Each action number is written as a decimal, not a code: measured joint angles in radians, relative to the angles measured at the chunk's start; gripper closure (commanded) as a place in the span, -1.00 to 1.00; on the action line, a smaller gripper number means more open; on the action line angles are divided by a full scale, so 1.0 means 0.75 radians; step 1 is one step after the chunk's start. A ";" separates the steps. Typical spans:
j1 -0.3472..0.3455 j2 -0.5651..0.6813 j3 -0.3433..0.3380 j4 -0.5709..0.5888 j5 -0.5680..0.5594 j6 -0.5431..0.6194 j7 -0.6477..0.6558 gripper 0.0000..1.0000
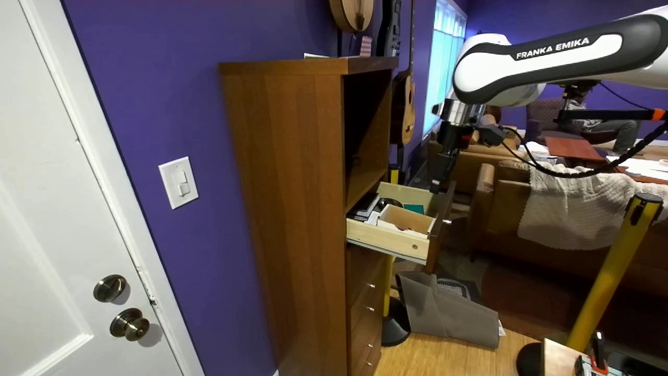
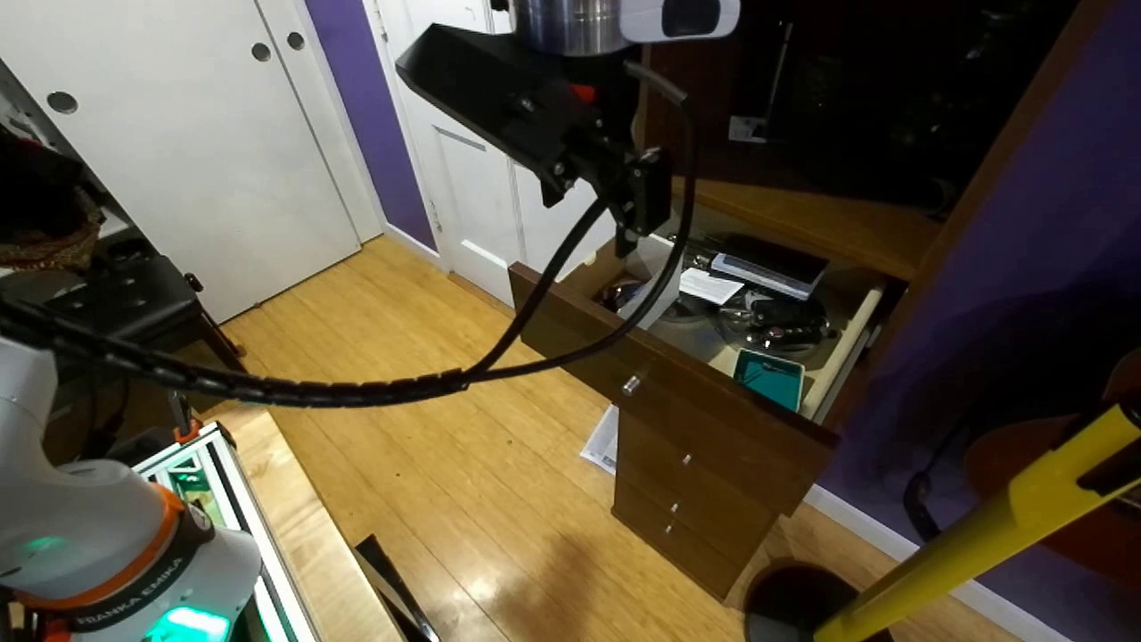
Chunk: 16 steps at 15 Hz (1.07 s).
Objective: Put the small white drawer in the top drawer and then close the drawer
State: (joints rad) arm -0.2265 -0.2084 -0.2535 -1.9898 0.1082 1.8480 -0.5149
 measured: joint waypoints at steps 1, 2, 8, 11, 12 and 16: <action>0.000 -0.012 -0.004 -0.002 -0.030 -0.042 0.006 -0.50; -0.001 -0.021 -0.008 -0.006 -0.062 -0.074 0.012 -0.45; -0.001 -0.026 -0.012 -0.091 -0.215 -0.136 0.090 0.48; -0.002 -0.010 -0.017 -0.150 -0.233 -0.121 0.157 0.92; -0.002 -0.003 -0.018 -0.167 -0.231 -0.092 0.181 1.00; 0.000 0.017 -0.019 -0.219 -0.218 0.074 0.228 1.00</action>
State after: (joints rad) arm -0.2262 -0.1960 -0.2675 -2.1538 -0.0555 1.9032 -0.3437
